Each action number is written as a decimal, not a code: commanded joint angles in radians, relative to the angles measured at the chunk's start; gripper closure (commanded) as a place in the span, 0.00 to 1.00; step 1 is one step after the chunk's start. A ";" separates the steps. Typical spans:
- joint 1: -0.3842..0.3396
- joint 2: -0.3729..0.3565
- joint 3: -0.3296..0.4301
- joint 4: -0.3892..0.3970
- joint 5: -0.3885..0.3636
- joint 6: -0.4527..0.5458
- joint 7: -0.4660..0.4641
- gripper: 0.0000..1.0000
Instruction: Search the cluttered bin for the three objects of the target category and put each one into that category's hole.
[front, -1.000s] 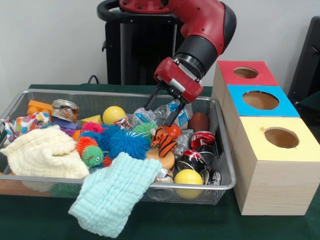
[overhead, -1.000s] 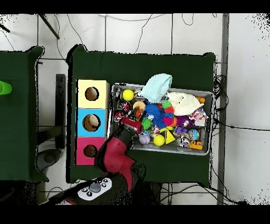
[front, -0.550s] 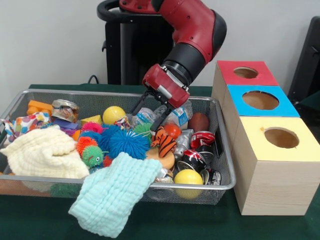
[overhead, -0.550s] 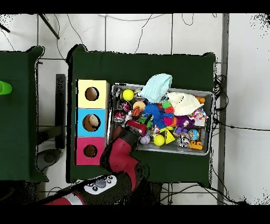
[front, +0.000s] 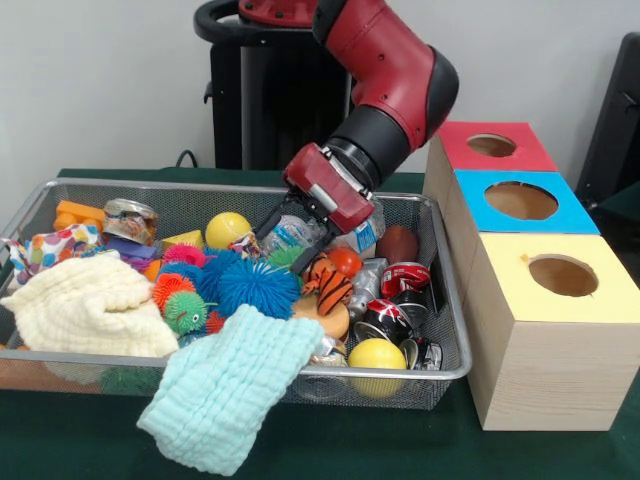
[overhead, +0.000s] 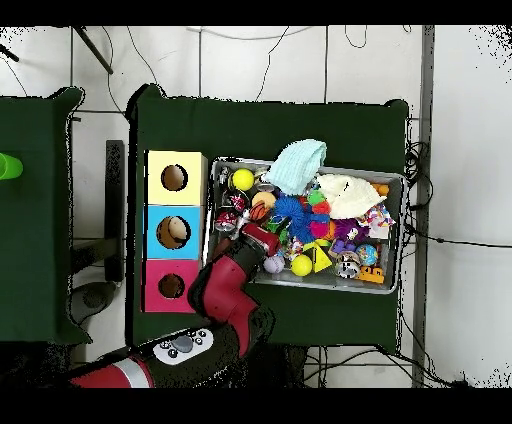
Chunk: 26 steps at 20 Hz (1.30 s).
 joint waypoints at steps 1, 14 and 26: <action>0.023 0.094 0.129 -0.231 0.182 0.072 -0.018 0.00; 0.028 0.080 0.097 -0.310 0.240 0.314 0.011 0.00; -0.039 -0.069 0.171 -0.104 -0.156 0.203 0.290 0.00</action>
